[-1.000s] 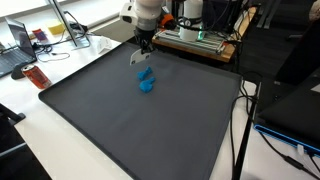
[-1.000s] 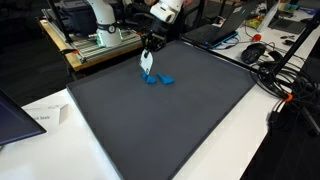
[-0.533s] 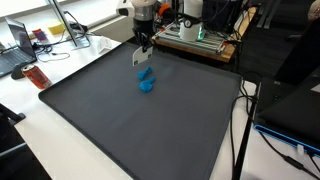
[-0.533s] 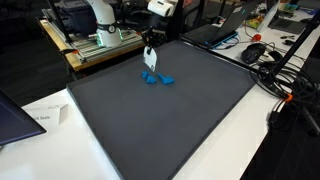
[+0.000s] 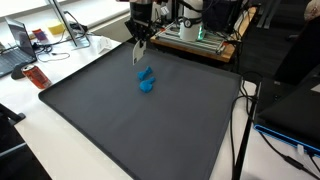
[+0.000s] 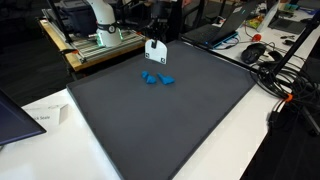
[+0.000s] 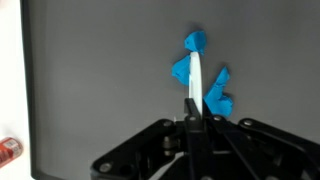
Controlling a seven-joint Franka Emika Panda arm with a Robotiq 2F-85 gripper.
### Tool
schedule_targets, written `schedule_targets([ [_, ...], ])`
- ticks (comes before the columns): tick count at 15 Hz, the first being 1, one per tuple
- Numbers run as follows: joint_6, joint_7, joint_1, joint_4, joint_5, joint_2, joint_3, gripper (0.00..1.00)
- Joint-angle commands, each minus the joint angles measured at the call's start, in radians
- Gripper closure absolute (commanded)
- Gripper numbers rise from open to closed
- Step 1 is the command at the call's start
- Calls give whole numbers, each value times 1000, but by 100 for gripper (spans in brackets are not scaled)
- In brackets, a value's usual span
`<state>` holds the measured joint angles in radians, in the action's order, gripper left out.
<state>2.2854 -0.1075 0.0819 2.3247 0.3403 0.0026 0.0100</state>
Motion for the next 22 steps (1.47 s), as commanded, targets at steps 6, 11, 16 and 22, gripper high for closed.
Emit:
schedule_targets([
  [6, -15, 589, -18, -19, -303, -32, -14, 99],
  [11, 111, 537, -27, -6, 46, -15, -14, 99],
  [16, 139, 541, -31, -6, 66, -6, -16, 96],
  [22, 106, 549, -34, -15, 149, 24, -14, 99],
])
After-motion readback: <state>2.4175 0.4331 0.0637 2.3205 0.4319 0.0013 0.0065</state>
